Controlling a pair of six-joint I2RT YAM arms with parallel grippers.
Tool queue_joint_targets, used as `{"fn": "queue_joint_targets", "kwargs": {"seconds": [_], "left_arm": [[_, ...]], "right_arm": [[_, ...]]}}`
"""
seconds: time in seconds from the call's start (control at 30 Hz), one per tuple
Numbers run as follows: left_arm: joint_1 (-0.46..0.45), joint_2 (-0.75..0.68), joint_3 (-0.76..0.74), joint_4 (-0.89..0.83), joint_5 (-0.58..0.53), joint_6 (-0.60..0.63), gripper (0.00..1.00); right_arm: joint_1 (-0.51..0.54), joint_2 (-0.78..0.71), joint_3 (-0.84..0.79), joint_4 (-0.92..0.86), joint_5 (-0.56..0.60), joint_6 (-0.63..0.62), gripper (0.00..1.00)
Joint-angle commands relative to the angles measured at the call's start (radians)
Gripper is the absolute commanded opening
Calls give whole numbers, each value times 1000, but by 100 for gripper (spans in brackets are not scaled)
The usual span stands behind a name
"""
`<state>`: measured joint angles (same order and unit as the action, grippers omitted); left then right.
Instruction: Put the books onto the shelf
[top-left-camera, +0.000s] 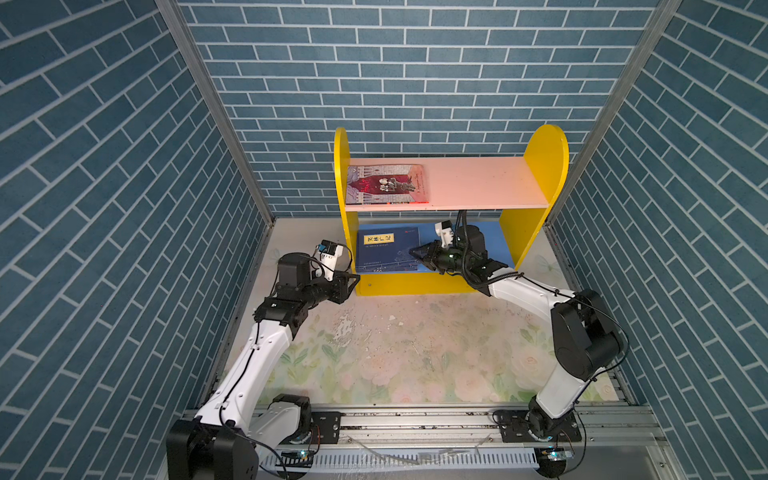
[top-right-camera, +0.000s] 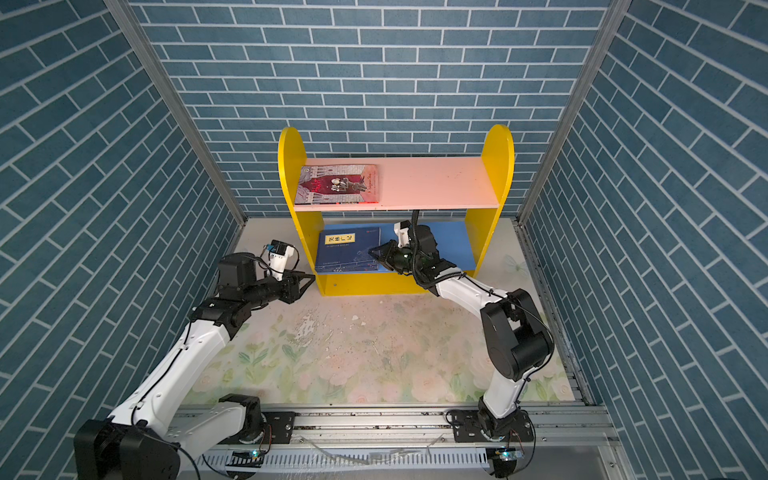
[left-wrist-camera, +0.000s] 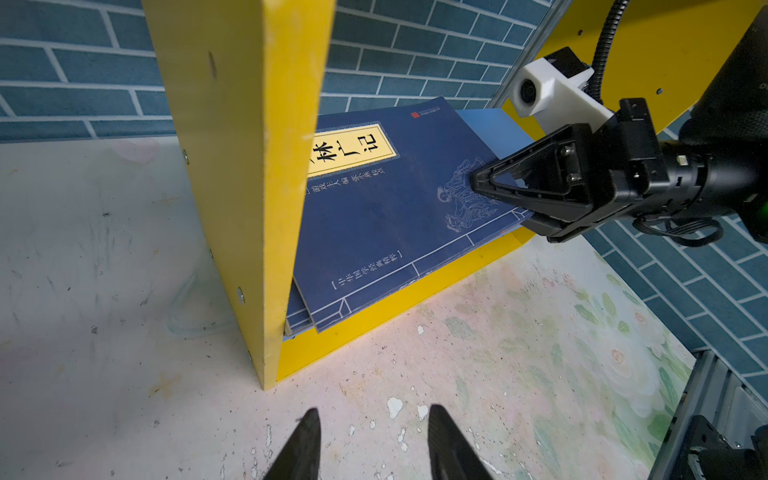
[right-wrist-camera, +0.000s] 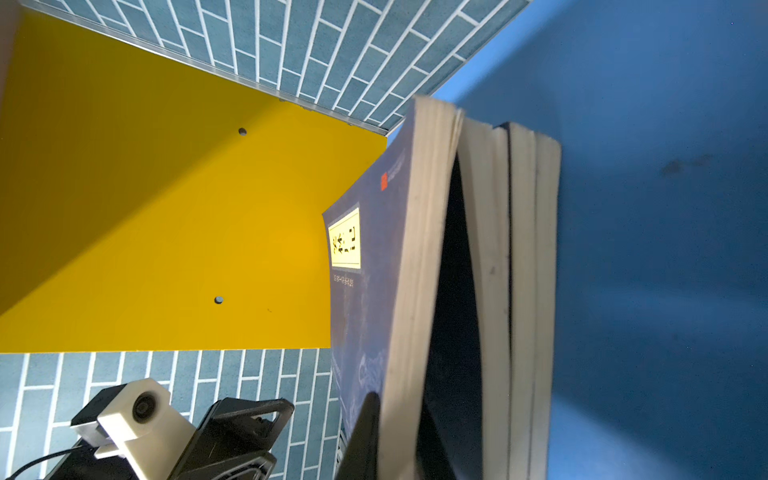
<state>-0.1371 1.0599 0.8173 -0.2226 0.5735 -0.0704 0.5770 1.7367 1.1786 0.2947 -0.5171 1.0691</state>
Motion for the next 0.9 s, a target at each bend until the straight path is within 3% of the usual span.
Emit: {"fn": "queue_joint_targets", "kwargs": {"seconds": [0.0, 0.23, 0.87], "left_arm": [[-5, 5, -24, 38, -19, 16, 44], [-7, 12, -59, 86, -73, 57, 43], [-21, 47, -96, 172, -90, 65, 44]], "right_arm": [[13, 4, -1, -3, 82, -38, 20], [27, -13, 16, -86, 140, -79, 29], [39, -62, 57, -309, 262, -220, 46]]}}
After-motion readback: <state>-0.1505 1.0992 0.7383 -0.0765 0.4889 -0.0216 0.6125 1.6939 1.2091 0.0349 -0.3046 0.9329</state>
